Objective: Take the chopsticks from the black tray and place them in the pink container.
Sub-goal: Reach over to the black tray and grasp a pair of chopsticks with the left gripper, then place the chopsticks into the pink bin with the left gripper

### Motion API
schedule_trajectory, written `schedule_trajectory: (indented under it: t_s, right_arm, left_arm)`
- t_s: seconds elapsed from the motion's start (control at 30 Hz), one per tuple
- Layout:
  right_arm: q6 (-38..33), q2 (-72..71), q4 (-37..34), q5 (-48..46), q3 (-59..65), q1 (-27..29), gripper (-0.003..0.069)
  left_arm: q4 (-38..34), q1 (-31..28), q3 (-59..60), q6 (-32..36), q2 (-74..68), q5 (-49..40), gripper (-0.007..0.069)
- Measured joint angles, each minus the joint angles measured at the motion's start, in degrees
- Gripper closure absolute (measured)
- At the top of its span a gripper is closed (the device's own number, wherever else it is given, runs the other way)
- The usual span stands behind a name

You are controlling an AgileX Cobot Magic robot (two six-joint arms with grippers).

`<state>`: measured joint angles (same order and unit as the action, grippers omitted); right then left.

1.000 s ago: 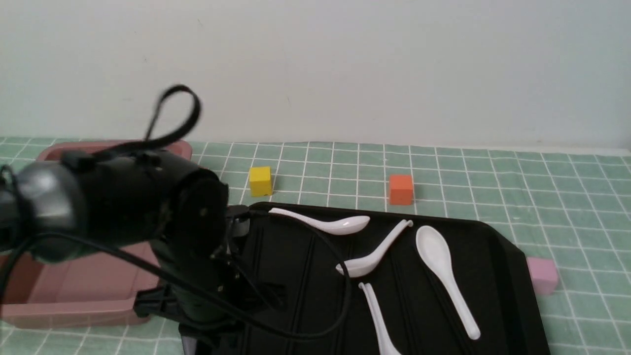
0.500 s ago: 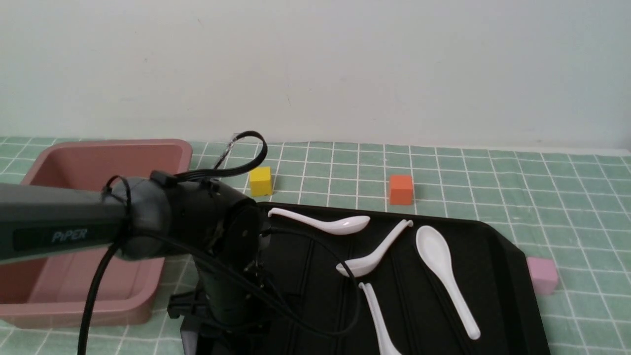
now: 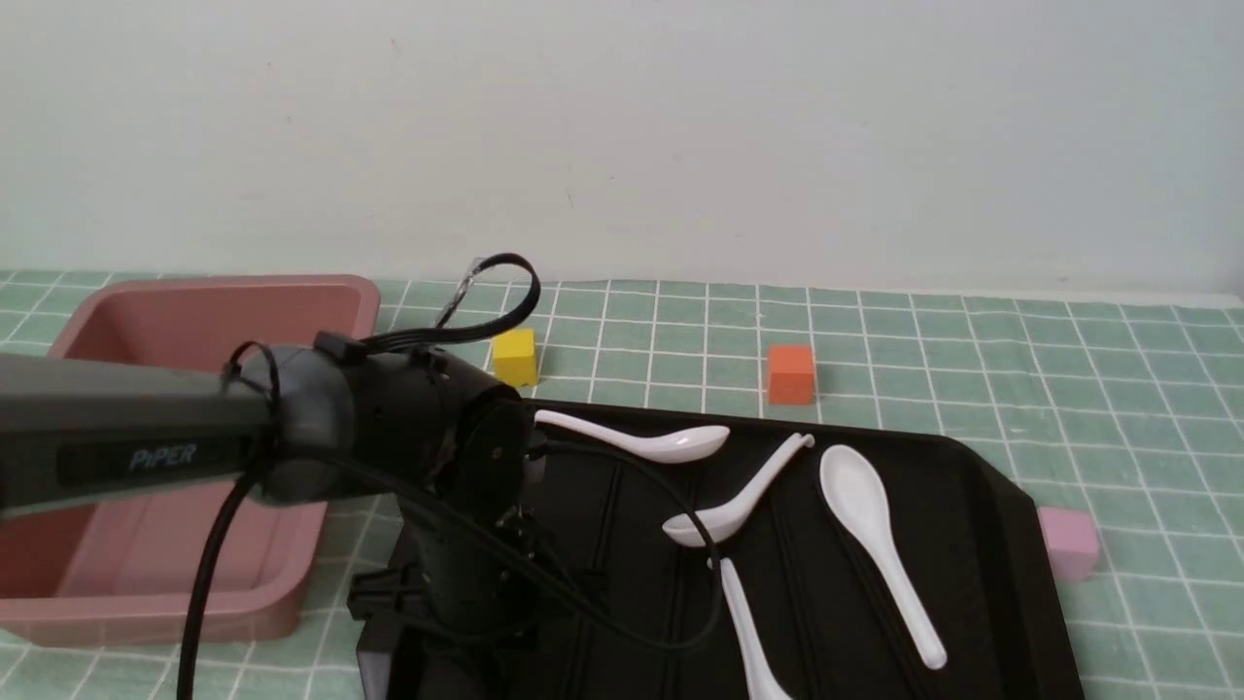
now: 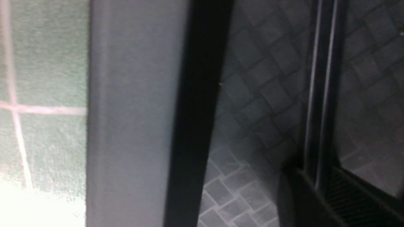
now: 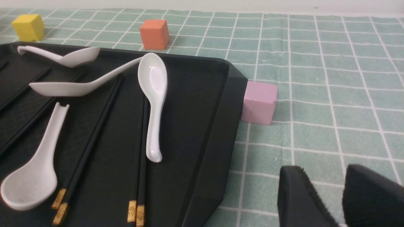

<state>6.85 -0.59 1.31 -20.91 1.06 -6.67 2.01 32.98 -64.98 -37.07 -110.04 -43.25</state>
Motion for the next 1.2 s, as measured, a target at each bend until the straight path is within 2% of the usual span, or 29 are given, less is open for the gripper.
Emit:
schedule_trajectory:
  t_s: [0.03,0.17,0.33,0.47,0.57,0.7,0.8,0.93,1.1,1.2]
  right_arm:
    - [0.0,0.0,0.0,0.0,0.0,0.0,0.0419]
    - [0.0,0.0,0.0,0.0,0.0,0.0,0.0419]
    - [0.0,0.0,0.0,0.0,0.0,0.0,0.0419]
    - [0.0,0.0,0.0,-0.01,0.0,0.0,0.0419]
    - [0.0,0.0,0.0,-0.01,0.0,0.0,0.0419]
    - [0.0,0.0,0.0,-0.01,0.0,0.0,0.0419]
    - [0.0,0.0,0.0,-0.01,0.0,0.0,0.0419]
    - [0.0,0.0,0.0,-0.01,0.0,0.0,0.0419]
    - [0.0,0.0,0.0,-0.01,0.0,0.0,0.0419]
    - [0.0,0.0,0.0,-0.01,0.0,0.0,0.0419]
  left_arm:
    - [-0.01,-0.01,0.0,0.0,0.17,-0.08,0.0545]
    - [-0.32,-0.01,0.75,0.0,2.7,-0.33,0.054]
    - [0.13,-0.69,0.49,1.86,11.08,-5.37,0.054]
    - [-0.81,-8.32,-5.0,6.87,19.81,-10.39,0.054]
    - [-0.99,-18.5,-8.29,11.31,21.51,-13.01,0.054]
    - [-0.93,-28.84,-8.45,14.9,19.28,-12.59,0.054]
    - [-0.87,-33.22,-8.45,20.18,15.86,-9.64,0.054]
    - [-0.49,-34.84,-8.45,27.65,11.23,-7.66,0.054]
    - [0.48,-34.83,-8.45,30.06,6.82,-6.82,0.0479]
    - [0.74,-34.83,-8.45,28.92,5.49,-6.79,0.0379]
